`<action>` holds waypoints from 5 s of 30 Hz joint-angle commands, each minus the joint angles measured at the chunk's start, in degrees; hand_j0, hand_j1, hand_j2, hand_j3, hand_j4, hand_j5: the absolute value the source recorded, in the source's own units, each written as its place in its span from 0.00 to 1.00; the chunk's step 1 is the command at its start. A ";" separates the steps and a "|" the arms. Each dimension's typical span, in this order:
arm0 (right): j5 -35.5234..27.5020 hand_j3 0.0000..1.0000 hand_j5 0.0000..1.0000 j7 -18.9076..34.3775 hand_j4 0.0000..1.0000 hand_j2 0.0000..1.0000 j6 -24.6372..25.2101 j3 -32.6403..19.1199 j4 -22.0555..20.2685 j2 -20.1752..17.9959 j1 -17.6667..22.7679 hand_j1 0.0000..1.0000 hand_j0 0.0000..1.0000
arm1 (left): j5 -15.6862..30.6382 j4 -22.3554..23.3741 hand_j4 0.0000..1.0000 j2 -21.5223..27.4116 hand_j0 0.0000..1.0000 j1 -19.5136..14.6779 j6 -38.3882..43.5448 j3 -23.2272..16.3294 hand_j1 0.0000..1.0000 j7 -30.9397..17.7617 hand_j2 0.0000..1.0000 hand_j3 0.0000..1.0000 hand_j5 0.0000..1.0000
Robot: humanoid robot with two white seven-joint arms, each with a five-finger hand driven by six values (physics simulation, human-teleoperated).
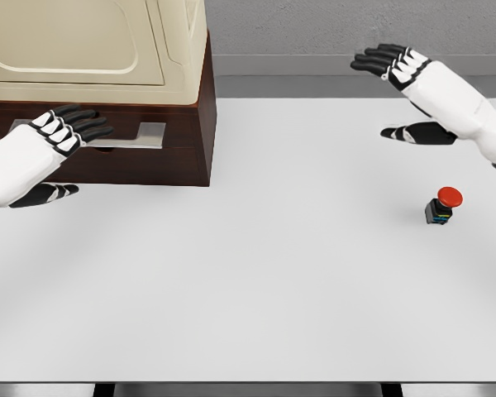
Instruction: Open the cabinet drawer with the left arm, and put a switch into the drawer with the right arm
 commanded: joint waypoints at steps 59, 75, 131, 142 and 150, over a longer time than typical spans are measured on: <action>-12.04 1.00 1.00 30.03 1.00 1.00 -0.13 0.08 -2.23 -14.86 -4.39 1.00 1.00 | 30.35 5.91 1.00 1.99 1.00 -18.02 14.37 -17.13 1.00 -28.52 1.00 1.00 1.00; -21.71 1.00 1.00 41.21 1.00 1.00 -0.13 2.62 -5.04 -18.12 -3.60 1.00 1.00 | 34.66 7.49 1.00 2.07 1.00 -17.14 14.10 -16.69 1.00 -28.61 1.00 1.00 1.00; -14.07 1.00 1.00 41.21 1.00 1.00 -0.13 5.35 4.71 -12.67 -2.20 1.00 1.00 | 37.38 -0.42 1.00 3.22 1.00 5.54 9.18 3.00 1.00 -28.87 1.00 1.00 1.00; -14.06 1.00 1.00 41.21 1.00 1.00 -0.13 5.35 5.59 -12.49 -2.46 1.00 1.00 | 37.56 -1.83 1.00 3.13 1.00 6.77 5.93 6.07 1.00 -28.87 1.00 1.00 1.00; -13.89 0.94 0.94 41.21 0.94 0.94 -0.13 5.35 6.38 -12.05 -2.55 0.94 0.94 | 37.12 -1.91 1.00 2.43 1.00 8.35 0.02 10.38 1.00 -28.61 1.00 1.00 1.00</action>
